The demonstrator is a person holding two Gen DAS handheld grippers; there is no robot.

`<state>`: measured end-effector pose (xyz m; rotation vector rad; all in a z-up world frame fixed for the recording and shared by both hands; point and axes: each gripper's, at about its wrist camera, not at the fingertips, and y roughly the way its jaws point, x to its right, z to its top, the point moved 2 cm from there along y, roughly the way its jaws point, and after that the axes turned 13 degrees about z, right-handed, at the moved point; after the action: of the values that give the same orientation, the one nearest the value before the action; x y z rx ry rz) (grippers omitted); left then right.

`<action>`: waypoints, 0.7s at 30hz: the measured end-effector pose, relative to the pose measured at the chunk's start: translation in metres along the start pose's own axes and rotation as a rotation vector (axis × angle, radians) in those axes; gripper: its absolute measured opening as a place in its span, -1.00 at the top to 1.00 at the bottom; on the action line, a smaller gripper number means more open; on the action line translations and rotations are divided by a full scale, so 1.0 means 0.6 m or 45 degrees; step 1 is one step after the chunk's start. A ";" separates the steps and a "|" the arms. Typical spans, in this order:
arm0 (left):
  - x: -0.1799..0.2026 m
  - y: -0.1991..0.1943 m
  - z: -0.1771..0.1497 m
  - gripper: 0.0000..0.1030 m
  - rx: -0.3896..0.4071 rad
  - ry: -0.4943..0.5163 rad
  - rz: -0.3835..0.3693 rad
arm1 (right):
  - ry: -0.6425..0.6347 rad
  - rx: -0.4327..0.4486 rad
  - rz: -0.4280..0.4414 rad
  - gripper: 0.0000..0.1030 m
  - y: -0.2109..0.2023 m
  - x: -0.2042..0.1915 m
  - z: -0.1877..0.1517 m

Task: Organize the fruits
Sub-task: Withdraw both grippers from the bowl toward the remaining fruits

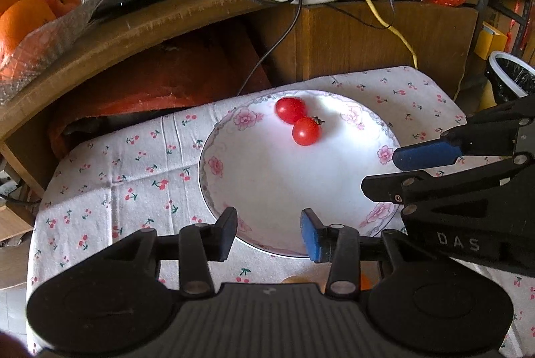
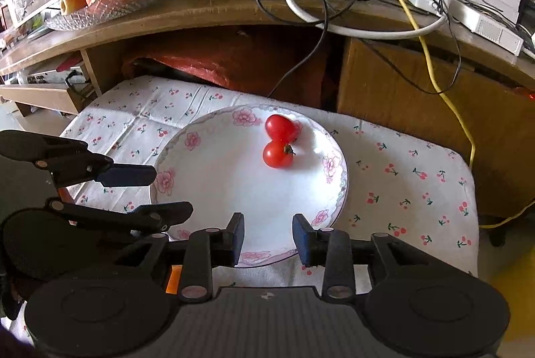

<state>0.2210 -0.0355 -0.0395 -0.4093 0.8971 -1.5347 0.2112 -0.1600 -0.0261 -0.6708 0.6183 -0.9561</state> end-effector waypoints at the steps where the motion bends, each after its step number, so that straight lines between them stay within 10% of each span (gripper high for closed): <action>1: -0.001 -0.002 0.001 0.04 0.004 -0.001 0.000 | -0.002 0.005 -0.001 0.43 -0.001 -0.001 0.001; 21: -0.012 -0.045 -0.025 0.03 0.011 0.013 -0.031 | -0.043 -0.006 0.039 0.42 -0.031 -0.040 -0.016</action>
<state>0.1936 -0.0255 -0.0276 -0.4079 0.8960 -1.5634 0.1841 -0.1490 -0.0138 -0.6786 0.6001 -0.9133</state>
